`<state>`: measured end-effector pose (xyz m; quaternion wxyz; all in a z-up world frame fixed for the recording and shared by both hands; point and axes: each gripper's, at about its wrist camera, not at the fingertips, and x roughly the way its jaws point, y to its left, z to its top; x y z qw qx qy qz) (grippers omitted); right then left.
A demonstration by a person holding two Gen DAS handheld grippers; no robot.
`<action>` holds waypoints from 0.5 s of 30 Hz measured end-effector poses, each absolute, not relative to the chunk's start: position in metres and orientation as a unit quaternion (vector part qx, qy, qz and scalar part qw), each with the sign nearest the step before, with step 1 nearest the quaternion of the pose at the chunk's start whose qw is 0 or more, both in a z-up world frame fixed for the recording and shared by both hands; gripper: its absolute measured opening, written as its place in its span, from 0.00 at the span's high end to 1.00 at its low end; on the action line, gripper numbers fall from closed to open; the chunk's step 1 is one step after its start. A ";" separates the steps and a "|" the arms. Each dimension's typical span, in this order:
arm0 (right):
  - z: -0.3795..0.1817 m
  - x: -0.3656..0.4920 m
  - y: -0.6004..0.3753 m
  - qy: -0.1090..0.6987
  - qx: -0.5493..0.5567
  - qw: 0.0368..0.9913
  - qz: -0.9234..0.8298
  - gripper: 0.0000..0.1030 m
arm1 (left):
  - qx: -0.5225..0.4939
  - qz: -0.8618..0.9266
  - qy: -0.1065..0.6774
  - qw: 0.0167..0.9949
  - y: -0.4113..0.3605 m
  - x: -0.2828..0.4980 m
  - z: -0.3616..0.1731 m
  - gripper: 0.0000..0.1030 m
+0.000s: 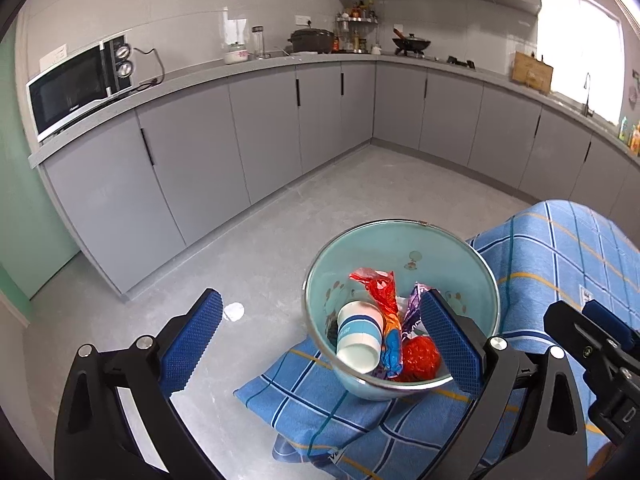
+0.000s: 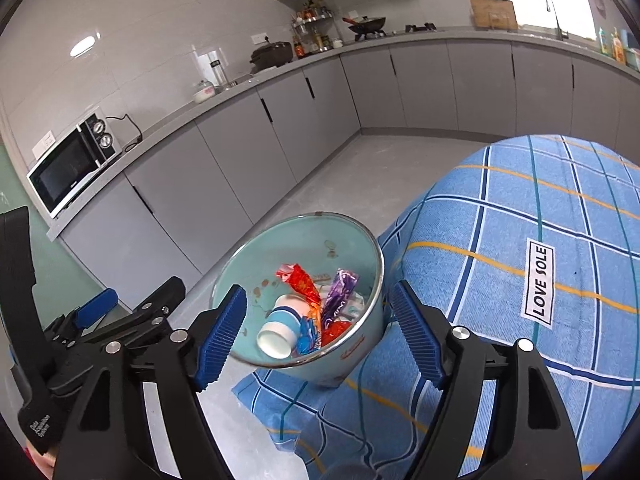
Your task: Collect trash
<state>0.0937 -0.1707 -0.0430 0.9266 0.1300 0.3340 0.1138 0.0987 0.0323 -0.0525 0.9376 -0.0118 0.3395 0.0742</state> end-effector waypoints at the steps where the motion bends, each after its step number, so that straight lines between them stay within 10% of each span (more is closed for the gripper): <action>1: -0.041 0.091 -0.170 0.332 0.129 0.927 0.115 0.27 | -0.015 0.074 0.338 0.938 0.034 0.094 -0.050 0.06; 15: -0.010 0.036 -0.167 0.289 0.110 0.943 0.123 0.24 | -0.006 0.078 0.308 0.948 0.040 0.032 -0.021 0.05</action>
